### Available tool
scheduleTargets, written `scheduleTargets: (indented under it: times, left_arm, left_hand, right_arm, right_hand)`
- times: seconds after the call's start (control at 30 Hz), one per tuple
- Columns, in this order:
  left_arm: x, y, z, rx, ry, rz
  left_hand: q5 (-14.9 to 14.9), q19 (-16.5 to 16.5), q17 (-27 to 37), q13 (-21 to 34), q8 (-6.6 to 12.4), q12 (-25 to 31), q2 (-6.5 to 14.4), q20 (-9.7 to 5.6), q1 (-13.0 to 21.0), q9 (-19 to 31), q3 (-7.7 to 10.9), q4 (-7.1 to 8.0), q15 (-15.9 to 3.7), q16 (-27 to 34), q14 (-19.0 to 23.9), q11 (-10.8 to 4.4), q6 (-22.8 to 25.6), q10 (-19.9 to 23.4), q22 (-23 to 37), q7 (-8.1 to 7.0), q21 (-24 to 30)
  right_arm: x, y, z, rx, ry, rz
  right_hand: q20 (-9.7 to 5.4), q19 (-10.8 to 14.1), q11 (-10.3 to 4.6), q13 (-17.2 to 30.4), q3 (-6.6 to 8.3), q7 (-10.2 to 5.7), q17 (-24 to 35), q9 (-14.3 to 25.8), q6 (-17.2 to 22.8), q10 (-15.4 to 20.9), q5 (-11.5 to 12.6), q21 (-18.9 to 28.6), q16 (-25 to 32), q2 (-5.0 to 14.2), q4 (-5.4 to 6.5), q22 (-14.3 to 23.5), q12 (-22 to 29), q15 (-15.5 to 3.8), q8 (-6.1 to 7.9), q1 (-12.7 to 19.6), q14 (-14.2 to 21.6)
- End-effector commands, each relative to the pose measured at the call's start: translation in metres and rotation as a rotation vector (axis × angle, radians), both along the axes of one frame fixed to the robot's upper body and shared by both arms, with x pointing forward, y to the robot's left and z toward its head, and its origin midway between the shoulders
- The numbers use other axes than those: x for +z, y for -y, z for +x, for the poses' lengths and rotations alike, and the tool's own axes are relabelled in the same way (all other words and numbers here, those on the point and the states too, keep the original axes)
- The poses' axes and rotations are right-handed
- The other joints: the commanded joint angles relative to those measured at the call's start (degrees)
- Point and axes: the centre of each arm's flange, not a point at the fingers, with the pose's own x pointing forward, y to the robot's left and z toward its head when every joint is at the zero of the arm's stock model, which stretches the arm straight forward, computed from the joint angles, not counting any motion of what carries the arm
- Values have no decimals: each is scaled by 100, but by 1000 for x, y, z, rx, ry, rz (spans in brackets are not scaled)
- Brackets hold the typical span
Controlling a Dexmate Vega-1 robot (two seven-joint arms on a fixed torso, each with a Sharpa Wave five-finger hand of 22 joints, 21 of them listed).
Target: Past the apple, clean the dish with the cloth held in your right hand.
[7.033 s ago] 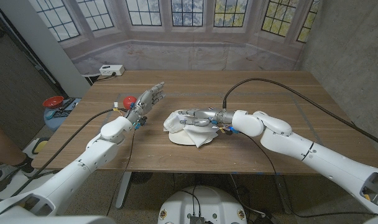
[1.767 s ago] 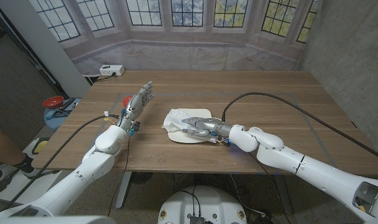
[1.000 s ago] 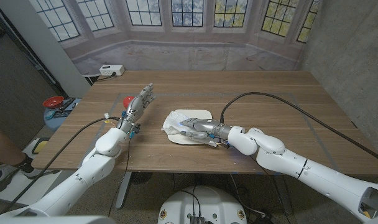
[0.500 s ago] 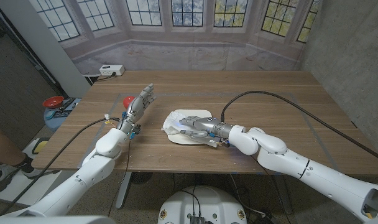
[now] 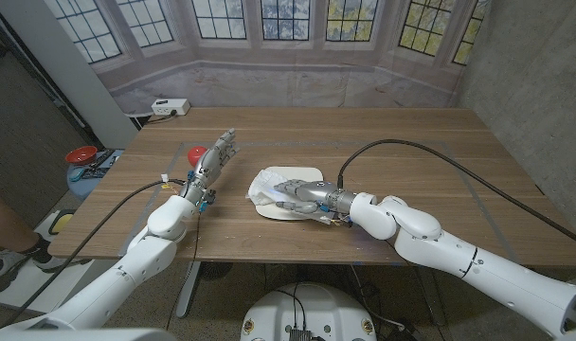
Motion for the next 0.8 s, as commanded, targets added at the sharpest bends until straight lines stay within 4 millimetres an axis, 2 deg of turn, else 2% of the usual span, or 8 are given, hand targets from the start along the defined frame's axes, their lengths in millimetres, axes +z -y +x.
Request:
scheduleTargets:
  times: [0.03, 0.4, 0.8]
  left_arm:
    - [-2, -1, 1, -2, 0, 0]
    - [-1, -4, -1, 0, 9, 0]
    - [0, -8, -1, 4, 14, -5]
  left_hand:
    - [28, 15, 18, 13, 8, -13, -2, 6, -6, 11, 37, -11, 4, -21, 27, -15, 27, -4, 8, -6, 3]
    - [26, 14, 18, 12, 5, -15, -9, -2, -5, 11, 49, -14, -8, -21, 26, -17, 15, -5, 8, -13, 3]
    - [23, 14, 20, 12, 5, -15, -17, -3, -9, 11, 60, -14, -11, -18, 36, -24, 10, 3, 8, -8, 2]
  right_arm:
    - [-9, -1, -1, -22, -45, -7]
    - [-22, -2, 9, -39, -78, 5]
    - [-26, -4, 18, -42, -110, 35]
  right_hand:
    - [-55, -76, -55, 10, -28, -11, 32, 10, -88, -40, -16, -13, 23, 304, 100, 18, -12, -38, -15, -181, -75]
    - [-54, -120, -72, 10, -119, 16, 58, 17, -234, 14, -21, 8, 47, 284, 257, 28, 2, -30, -32, -419, -88]
    - [-74, -108, -8, 10, -165, 82, 69, 20, -420, -23, -13, 28, 60, 287, 305, 28, -17, -39, -54, -519, -86]
